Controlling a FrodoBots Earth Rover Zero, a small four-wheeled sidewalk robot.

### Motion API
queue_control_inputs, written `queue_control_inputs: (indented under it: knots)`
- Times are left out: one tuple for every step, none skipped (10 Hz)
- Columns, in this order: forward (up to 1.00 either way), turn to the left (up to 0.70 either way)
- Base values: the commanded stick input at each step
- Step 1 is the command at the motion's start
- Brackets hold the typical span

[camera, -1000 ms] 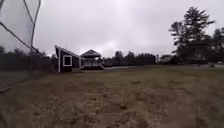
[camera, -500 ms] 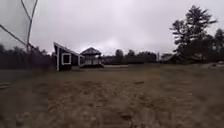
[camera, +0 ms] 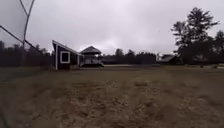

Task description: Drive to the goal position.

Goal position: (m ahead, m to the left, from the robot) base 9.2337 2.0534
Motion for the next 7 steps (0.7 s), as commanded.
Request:
queue_control_inputs:
  knots:
    - [0.7,0.0]
    - [0.7,0.0]
    - [0.7,0.0]
    - [0.7,0.0]
    - [0.7,0.0]
    - [0.7,0.0]
    - [0.7,0.0]
